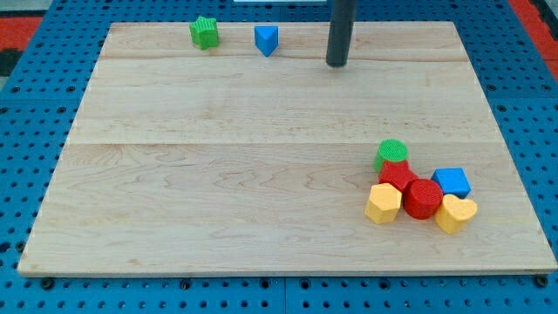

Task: Slide the blue triangle to the horizontal left of the green circle

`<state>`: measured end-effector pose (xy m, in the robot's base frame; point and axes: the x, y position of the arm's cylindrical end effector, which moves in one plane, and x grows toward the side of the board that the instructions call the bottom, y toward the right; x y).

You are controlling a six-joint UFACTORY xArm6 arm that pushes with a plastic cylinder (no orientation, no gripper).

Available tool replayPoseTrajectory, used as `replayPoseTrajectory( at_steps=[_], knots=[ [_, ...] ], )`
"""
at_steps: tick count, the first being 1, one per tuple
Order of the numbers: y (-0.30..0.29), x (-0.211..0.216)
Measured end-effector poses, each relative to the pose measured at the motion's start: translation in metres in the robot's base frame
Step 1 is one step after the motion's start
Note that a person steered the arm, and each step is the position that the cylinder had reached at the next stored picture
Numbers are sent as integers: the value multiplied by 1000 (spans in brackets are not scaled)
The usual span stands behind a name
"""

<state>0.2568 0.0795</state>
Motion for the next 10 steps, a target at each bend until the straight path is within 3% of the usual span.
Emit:
replayPoseTrajectory(
  at_steps=[1, 2, 4, 5, 6, 7, 10],
  knots=[
    [-53, -53],
    [-113, -35],
    [-122, 101],
    [-123, 114],
    [-138, 77],
    [-181, 83],
    [-186, 232]
  ],
)
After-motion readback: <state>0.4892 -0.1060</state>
